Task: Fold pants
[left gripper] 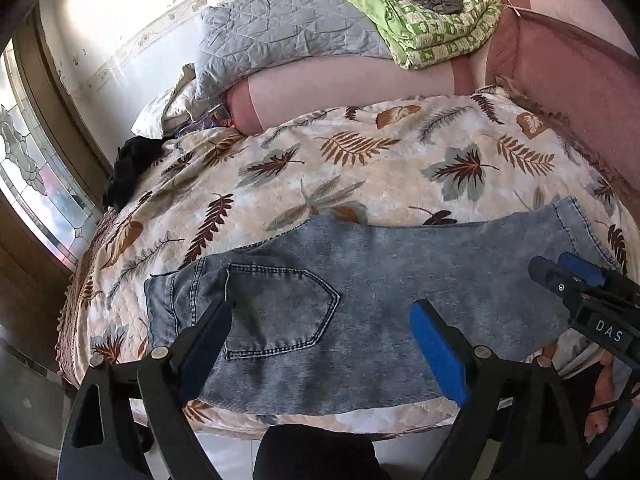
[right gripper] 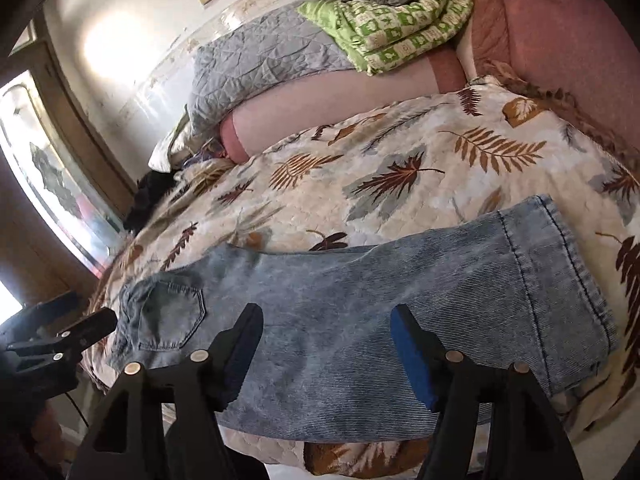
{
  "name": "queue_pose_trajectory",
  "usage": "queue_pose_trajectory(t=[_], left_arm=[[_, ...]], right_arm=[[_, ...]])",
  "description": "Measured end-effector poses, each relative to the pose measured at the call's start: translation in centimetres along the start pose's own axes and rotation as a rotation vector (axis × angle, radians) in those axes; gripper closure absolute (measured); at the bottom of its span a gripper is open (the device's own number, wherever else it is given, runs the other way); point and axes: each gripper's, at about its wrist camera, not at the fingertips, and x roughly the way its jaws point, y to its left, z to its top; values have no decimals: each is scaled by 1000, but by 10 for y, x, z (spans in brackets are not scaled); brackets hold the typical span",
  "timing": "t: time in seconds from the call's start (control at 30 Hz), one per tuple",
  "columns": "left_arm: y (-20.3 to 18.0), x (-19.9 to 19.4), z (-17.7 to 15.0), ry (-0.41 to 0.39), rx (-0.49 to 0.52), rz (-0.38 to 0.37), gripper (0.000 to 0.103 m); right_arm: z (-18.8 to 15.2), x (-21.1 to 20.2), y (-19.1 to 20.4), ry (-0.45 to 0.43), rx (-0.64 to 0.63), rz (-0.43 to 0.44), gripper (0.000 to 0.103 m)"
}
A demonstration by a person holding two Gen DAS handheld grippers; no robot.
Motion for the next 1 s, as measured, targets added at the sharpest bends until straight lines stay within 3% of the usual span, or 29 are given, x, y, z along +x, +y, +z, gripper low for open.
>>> queue_pose_trajectory(t=[0.2, 0.53, 1.0], left_arm=[[1, 3, -4, 0, 6, 3, 12], [-4, 8, -6, 13, 18, 1, 12], [-8, 12, -6, 20, 35, 6, 12]], right_arm=[[-3, 1, 11, -23, -73, -85, 33], [-3, 0, 15, -84, -150, -307, 33], [-4, -1, 21, -103, -205, -351, 33]])
